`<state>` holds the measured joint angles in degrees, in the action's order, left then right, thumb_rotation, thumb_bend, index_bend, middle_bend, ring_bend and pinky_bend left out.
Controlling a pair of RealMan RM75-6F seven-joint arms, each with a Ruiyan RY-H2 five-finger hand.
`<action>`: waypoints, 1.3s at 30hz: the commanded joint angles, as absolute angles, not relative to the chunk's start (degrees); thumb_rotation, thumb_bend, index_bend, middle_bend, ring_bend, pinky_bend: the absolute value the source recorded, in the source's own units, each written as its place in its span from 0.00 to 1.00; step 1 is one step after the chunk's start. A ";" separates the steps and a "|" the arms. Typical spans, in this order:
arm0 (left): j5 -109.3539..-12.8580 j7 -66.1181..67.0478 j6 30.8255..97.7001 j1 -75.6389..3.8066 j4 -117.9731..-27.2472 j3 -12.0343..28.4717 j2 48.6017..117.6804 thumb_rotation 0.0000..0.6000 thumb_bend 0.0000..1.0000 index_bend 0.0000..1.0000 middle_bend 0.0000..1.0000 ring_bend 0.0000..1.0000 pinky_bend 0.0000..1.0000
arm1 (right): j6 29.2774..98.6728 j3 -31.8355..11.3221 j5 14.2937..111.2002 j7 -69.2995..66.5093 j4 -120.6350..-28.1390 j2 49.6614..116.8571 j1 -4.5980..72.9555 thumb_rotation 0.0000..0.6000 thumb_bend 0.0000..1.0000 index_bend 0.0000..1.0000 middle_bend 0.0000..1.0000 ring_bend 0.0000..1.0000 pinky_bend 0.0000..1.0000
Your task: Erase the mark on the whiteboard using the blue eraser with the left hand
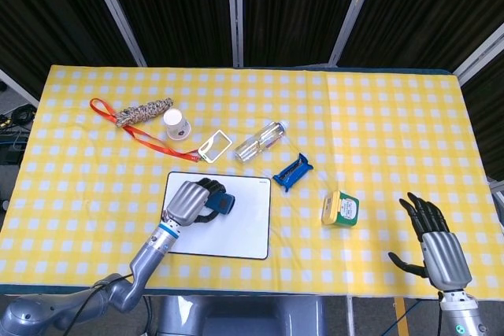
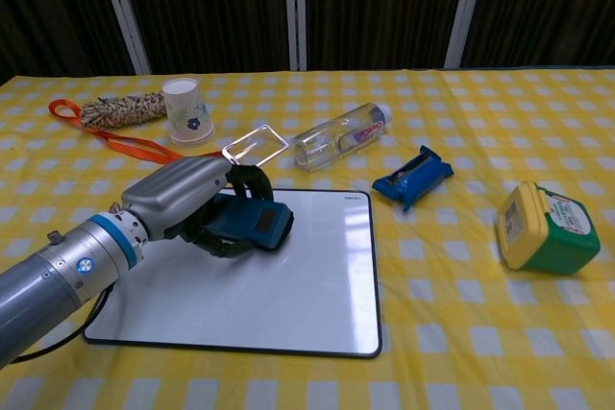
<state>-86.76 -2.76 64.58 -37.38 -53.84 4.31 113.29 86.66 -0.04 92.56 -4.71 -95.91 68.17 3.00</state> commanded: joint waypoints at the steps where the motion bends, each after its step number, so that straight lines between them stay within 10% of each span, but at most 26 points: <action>1: -87.22 -3.27 64.88 -37.53 -53.75 4.08 113.83 1.00 0.57 0.78 0.58 0.54 0.51 | 86.73 -0.07 92.58 -4.78 -95.88 68.17 2.99 1.00 0.07 0.00 0.00 0.00 0.00; 39: -88.56 -8.58 68.05 -34.54 -47.63 1.78 112.16 1.00 0.57 0.78 0.58 0.54 0.51 | 86.78 0.27 93.07 -4.12 -95.55 68.68 2.96 1.00 0.07 0.00 0.00 0.00 0.00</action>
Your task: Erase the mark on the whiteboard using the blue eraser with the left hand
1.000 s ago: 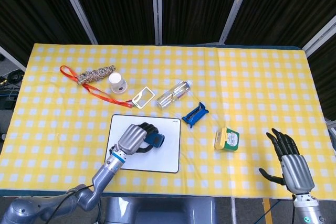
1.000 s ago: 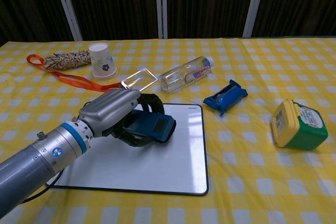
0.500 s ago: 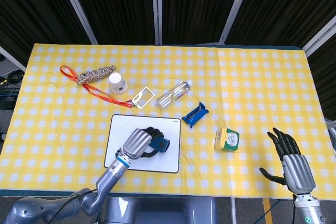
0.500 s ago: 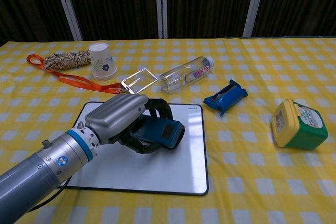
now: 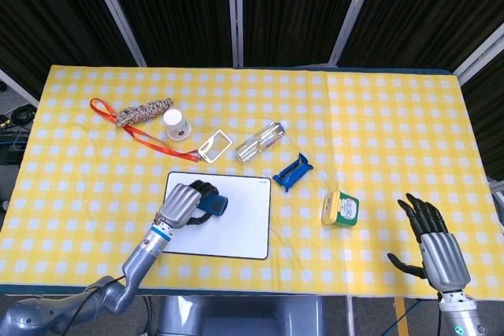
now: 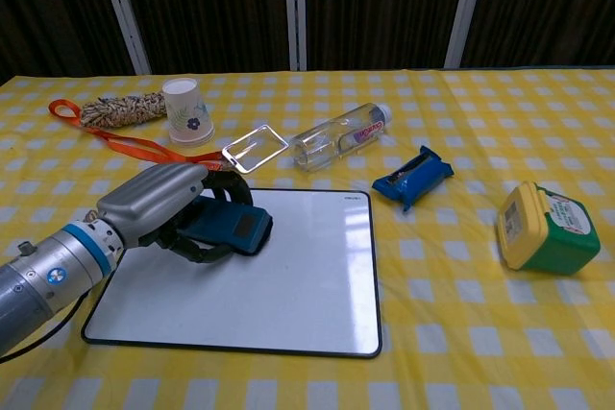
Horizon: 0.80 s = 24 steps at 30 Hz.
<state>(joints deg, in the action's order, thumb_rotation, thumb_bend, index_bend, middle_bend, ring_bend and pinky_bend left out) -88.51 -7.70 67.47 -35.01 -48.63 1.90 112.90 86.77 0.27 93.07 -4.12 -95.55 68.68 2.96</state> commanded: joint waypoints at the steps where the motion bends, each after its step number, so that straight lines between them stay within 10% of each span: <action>1: -88.51 -8.99 68.29 -34.35 -47.18 1.82 111.81 1.00 0.57 0.78 0.58 0.54 0.51 | 86.80 0.27 93.06 -4.15 -95.58 68.68 2.95 1.00 0.07 0.00 0.00 0.00 0.00; 24: -89.14 -11.77 78.47 -26.46 -55.54 0.82 93.60 1.00 0.57 0.78 0.58 0.54 0.51 | 86.84 0.70 93.54 -2.64 -95.90 68.98 2.78 1.00 0.07 0.00 0.00 0.00 0.00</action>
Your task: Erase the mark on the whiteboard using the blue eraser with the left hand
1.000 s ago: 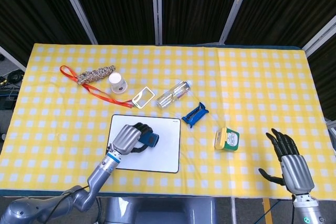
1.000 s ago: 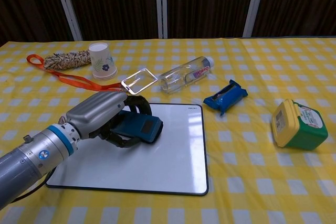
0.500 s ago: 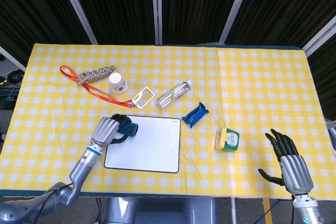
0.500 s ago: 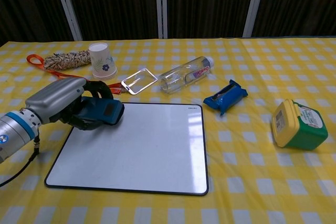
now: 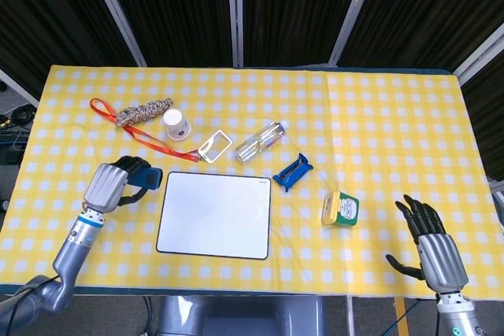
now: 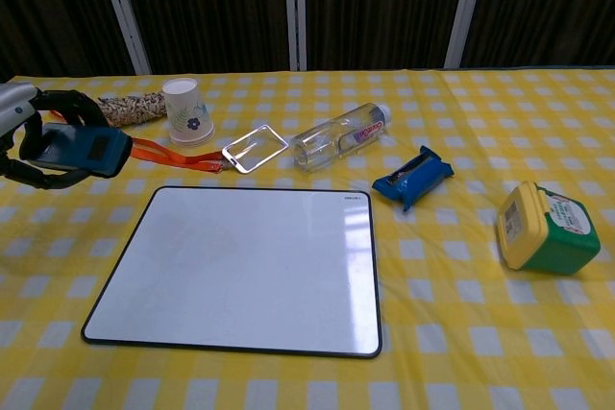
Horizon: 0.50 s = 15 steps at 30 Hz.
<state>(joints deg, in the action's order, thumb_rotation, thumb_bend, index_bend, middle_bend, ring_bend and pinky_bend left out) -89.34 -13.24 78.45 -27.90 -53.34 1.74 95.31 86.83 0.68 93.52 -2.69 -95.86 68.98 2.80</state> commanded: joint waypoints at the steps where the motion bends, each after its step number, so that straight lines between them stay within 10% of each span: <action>1: -88.80 -11.43 78.09 -26.12 -56.15 0.67 93.21 1.00 0.57 0.78 0.58 0.54 0.51 | 86.85 0.71 93.56 -2.59 -95.90 68.98 2.77 1.00 0.07 0.00 0.00 0.00 0.00; 10: -85.39 -8.80 72.59 -24.55 -58.60 0.14 92.39 1.00 0.55 0.74 0.54 0.53 0.48 | 86.63 0.86 93.58 -1.98 -95.79 69.27 2.78 1.00 0.07 0.00 0.00 0.00 0.00; 15: -84.13 -8.23 69.48 -24.49 -60.08 -0.06 92.20 1.00 0.38 0.60 0.40 0.41 0.37 | 86.60 0.75 93.41 -1.81 -95.66 69.38 2.79 1.00 0.07 0.00 0.00 0.00 0.00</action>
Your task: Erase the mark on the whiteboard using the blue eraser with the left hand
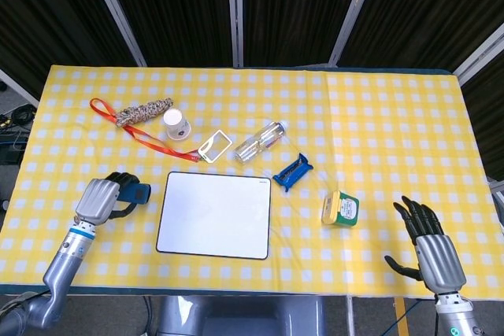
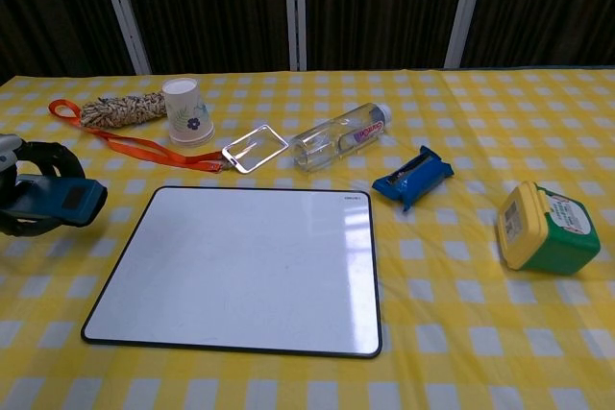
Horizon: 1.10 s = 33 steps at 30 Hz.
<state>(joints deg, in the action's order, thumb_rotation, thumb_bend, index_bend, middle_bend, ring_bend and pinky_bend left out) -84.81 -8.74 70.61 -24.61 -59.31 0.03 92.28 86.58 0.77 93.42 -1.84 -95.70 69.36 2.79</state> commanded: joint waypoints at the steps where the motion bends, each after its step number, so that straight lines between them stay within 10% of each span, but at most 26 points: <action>1: -84.12 -8.06 69.33 -24.44 -60.24 -0.12 92.15 1.00 0.33 0.55 0.34 0.36 0.33 | 86.62 0.74 93.40 -1.80 -95.64 69.39 2.79 1.00 0.07 0.00 0.00 0.00 0.00; 5: -83.64 -7.19 68.18 -24.06 -62.07 -0.46 91.03 1.00 0.15 0.20 0.03 0.10 0.08 | 86.70 0.65 93.31 -1.87 -95.55 69.45 2.77 1.00 0.07 0.00 0.00 0.00 0.00; 9: -81.86 -3.97 67.21 -23.28 -66.56 -0.26 88.38 1.00 0.09 0.02 0.00 0.00 0.00 | 86.67 0.68 93.38 -1.84 -95.47 69.51 2.79 1.00 0.07 0.00 0.00 0.00 0.00; 16: -78.91 1.07 68.51 -20.79 -76.72 0.20 82.98 1.00 0.07 0.00 0.00 0.00 0.00 | 86.76 0.81 93.65 -1.67 -95.37 69.60 2.77 1.00 0.07 0.00 0.00 0.00 0.00; 33: -91.67 0.96 97.08 -6.04 -79.69 -3.35 81.42 1.00 0.07 0.00 0.00 0.00 0.00 | 88.51 0.96 95.82 -2.19 -95.07 69.30 2.66 1.00 0.06 0.00 0.00 0.00 0.00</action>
<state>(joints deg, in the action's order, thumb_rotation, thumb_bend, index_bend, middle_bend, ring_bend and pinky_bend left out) -89.80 0.85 94.64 -8.13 -80.65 -2.62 81.01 88.32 0.94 95.65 -2.04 -95.02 69.43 2.73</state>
